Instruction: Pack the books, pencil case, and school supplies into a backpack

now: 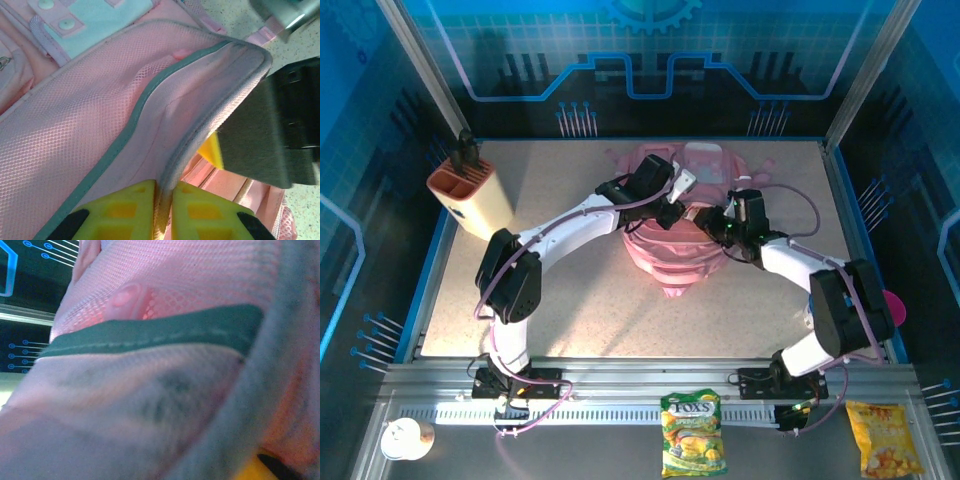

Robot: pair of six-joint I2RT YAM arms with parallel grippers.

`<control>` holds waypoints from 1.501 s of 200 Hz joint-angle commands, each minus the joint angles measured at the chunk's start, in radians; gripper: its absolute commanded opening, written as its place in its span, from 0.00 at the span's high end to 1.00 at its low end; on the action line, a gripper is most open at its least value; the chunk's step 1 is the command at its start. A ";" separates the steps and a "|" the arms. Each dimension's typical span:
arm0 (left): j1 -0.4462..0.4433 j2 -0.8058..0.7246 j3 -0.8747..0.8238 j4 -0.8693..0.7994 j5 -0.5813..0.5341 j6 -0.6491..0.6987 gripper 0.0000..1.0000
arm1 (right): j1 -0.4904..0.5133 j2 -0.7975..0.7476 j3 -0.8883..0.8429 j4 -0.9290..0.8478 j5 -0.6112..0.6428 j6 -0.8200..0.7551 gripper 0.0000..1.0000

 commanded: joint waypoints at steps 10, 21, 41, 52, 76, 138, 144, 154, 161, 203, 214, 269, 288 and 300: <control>0.004 -0.051 -0.001 0.017 0.050 -0.062 0.84 | 0.012 0.026 -0.004 0.169 0.059 0.016 0.69; 0.009 -0.053 -0.001 0.010 0.063 -0.074 0.80 | 0.013 -0.007 -0.044 0.191 0.075 0.015 0.62; 0.016 -0.059 0.001 -0.025 0.095 -0.080 0.65 | 0.009 -0.101 -0.097 0.124 0.103 -0.013 0.54; 0.026 -0.068 -0.001 -0.051 0.107 -0.095 0.59 | 0.011 -0.166 -0.126 0.064 0.119 -0.041 0.52; 0.066 -0.110 -0.042 -0.050 0.147 -0.164 0.42 | 0.016 -0.305 -0.205 -0.074 0.158 -0.081 0.49; 0.220 -0.141 -0.125 -0.018 0.171 -0.444 0.29 | 0.035 -0.523 -0.262 -0.241 0.202 -0.077 0.39; 0.236 -0.129 -0.121 -0.025 0.180 -0.470 0.29 | 0.038 -0.518 -0.250 -0.241 0.193 -0.076 0.39; 0.259 -0.106 -0.111 -0.030 0.203 -0.501 0.30 | 0.044 -0.503 -0.223 -0.239 0.181 -0.077 0.38; 0.272 -0.090 -0.101 -0.036 0.212 -0.521 0.31 | 0.051 -0.489 -0.207 -0.233 0.176 -0.081 0.38; 0.302 0.027 0.001 -0.090 0.273 -0.545 0.39 | 0.085 -0.402 -0.102 -0.208 0.153 -0.099 0.39; 0.304 0.052 0.026 -0.103 0.291 -0.551 0.41 | 0.095 -0.385 -0.080 -0.205 0.147 -0.107 0.39; 0.308 0.111 0.066 -0.118 0.367 -0.570 0.55 | 0.115 -0.266 0.020 -0.237 0.109 -0.151 0.40; 0.311 0.112 0.060 -0.120 0.378 -0.574 0.58 | 0.116 -0.219 0.045 -0.231 0.096 -0.160 0.40; 0.314 0.113 0.056 -0.117 0.390 -0.578 0.61 | 0.118 -0.184 0.064 -0.229 0.087 -0.168 0.40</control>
